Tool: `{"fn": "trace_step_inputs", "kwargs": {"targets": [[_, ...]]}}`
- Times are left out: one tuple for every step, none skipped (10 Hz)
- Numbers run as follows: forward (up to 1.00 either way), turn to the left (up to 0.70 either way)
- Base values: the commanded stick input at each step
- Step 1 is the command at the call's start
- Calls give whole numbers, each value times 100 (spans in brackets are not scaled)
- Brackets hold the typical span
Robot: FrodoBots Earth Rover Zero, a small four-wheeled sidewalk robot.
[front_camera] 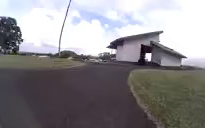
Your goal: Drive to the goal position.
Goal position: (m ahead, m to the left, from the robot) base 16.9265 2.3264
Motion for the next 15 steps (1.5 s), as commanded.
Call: {"fn": "trace_step_inputs", "kwargs": {"targets": [[85, 0], [85, 0], [85, 0], [85, 0], [85, 0], [85, 0], [85, 0], [85, 0], [85, 0], [85, 0], [85, 0], [85, 0], [85, 0], [85, 0], [85, 0]]}}
